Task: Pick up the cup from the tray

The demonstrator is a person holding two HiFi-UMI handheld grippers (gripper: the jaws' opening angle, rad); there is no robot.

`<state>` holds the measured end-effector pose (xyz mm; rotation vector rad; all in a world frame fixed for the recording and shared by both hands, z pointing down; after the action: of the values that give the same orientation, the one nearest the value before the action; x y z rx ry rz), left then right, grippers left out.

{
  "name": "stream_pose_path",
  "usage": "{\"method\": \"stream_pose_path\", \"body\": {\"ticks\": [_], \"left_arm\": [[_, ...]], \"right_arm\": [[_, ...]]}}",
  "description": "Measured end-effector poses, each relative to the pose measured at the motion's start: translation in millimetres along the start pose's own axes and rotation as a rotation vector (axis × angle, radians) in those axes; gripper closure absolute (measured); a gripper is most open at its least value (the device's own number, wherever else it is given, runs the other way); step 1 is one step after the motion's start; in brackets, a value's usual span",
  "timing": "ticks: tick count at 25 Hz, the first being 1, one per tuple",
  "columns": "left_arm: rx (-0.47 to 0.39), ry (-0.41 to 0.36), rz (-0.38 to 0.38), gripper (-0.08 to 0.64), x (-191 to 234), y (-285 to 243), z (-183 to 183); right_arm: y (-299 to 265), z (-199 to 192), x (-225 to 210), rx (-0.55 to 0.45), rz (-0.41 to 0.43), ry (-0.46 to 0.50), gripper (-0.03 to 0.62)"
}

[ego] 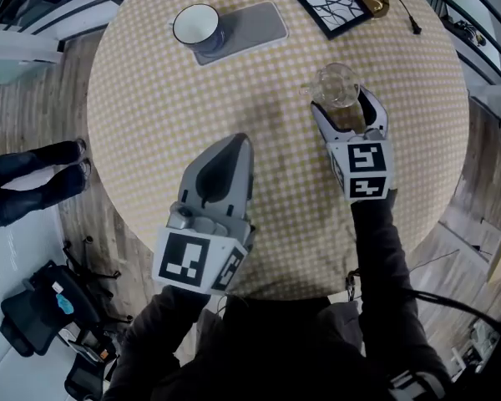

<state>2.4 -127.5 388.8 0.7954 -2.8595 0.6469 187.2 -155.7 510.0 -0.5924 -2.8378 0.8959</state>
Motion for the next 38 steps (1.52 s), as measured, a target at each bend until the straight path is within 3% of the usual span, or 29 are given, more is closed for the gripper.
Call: {"method": "stream_pose_path", "body": {"ticks": [6, 12, 19, 21, 23, 24, 31, 38], "left_arm": [[-0.062, 0.009, 0.071, 0.555, 0.4, 34.4, 17.3], [-0.122, -0.007, 0.145, 0.555, -14.3, 82.4, 28.3], [-0.215, -0.012, 0.217, 0.555, -45.0, 143.3, 37.5], [-0.242, -0.005, 0.232, 0.555, -53.2, 160.5, 42.5], [-0.271, -0.007, 0.245, 0.555, -60.0, 177.7, 47.6], [-0.285, -0.011, 0.251, 0.555, -63.8, 186.0, 49.8], [-0.377, -0.107, 0.330, 0.555, -84.8, 224.8, 58.0], [-0.408, -0.114, 0.325, 0.557, -98.0, 241.4, 56.7]], "right_arm": [[35.3, 7.8, 15.9, -0.040, -0.003, 0.002, 0.239], [99.8, 28.7, 42.1, -0.146, 0.016, -0.029, 0.239], [163.0, 75.4, 97.6, -0.283, 0.168, 0.036, 0.241], [181.7, 87.6, 111.2, -0.326, 0.178, 0.064, 0.301], [199.3, 99.5, 123.7, -0.374, 0.178, 0.091, 0.516], [207.0, 104.4, 129.7, -0.392, 0.185, 0.101, 0.556], [248.8, 132.7, 163.7, -0.461, 0.253, 0.180, 0.569], [267.7, 140.8, 178.7, -0.489, 0.278, 0.217, 0.569]]}}
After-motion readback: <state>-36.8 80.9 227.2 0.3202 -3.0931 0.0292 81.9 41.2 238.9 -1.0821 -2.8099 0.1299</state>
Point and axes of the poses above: the fingertips, and each gripper's own axes: y backward along the fingers, x to its left, z out of its top, the point moved 2 cm from there along y, backward along the fingers, and after that the axes turned 14 degrees about z, right-handed, at the moved point
